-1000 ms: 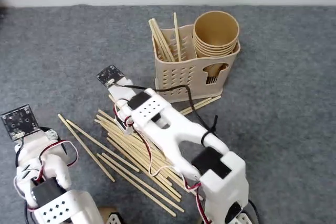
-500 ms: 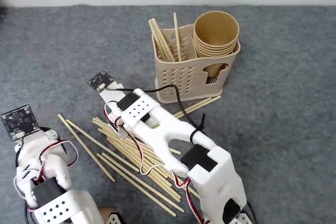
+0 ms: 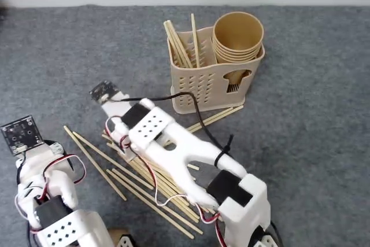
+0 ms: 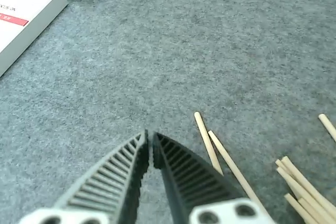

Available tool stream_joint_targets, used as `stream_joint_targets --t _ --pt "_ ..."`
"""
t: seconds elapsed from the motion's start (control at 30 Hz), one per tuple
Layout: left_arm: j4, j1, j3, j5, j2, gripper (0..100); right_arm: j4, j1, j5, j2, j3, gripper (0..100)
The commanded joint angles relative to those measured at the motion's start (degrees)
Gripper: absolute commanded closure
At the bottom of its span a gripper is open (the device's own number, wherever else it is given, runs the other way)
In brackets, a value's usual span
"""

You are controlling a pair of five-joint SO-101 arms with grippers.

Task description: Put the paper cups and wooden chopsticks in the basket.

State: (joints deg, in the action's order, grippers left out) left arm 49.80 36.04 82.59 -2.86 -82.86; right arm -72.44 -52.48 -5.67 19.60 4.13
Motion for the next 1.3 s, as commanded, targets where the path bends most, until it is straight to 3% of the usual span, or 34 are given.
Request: stream_joint_targets --t 0.0,0.2,0.43,0.7,1.27 --pt "-1.5 0.3 -2.9 -0.6 -0.7 99 1.4 -0.3 -0.4 1.6 2.6 67.0" --pt "-1.5 0.3 -2.9 -0.6 -0.7 99 4.8 0.1 -0.1 6.5 2.6 67.0" --pt "-1.5 0.3 -2.9 -0.6 -0.7 99 6.5 5.8 3.2 8.0 2.7 67.5" --pt "-1.5 0.2 -2.9 -0.6 -0.7 99 10.4 7.0 3.6 8.3 2.7 89.0" --pt "-1.4 -1.9 -2.8 -0.3 -0.7 99 8.0 5.1 3.7 8.0 2.6 89.5"
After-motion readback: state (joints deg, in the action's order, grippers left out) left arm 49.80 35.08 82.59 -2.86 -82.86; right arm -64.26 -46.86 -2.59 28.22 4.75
